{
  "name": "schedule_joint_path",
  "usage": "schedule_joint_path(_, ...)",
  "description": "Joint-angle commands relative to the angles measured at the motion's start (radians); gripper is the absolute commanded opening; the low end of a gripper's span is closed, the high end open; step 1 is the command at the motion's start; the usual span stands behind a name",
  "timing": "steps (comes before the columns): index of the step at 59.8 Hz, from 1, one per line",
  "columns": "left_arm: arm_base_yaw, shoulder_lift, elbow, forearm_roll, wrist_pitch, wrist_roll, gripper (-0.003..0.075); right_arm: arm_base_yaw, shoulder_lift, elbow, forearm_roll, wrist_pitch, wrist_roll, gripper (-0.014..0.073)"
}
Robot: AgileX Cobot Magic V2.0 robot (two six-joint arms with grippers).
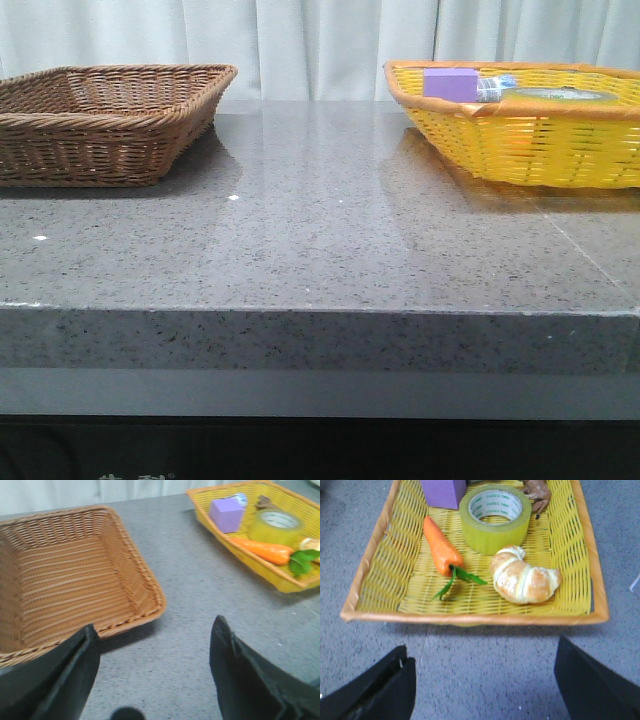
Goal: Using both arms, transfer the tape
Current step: 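Lower the right gripper into the tape roll's hole and grasp it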
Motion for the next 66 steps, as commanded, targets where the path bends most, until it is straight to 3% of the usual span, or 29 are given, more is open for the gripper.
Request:
schedule_joint_path(1, -0.043, 0.007, -0.032, -0.019, -0.074, 0.002, 0.0472, -0.005, 0.065, -0.096, -0.015, -0.042, 0.009, 0.0589)
schedule_joint_path(20, -0.062, 0.007, -0.032, -0.023, -0.074, 0.002, 0.0472, -0.086, 0.383, -0.376, -0.015, 0.077, 0.01, 0.0589)
schedule_joint_path(66, -0.062, 0.007, -0.032, -0.023, -0.074, 0.002, 0.0472, -0.11, 1.092, -1.065, -0.014, 0.284, -0.019, 0.0589)
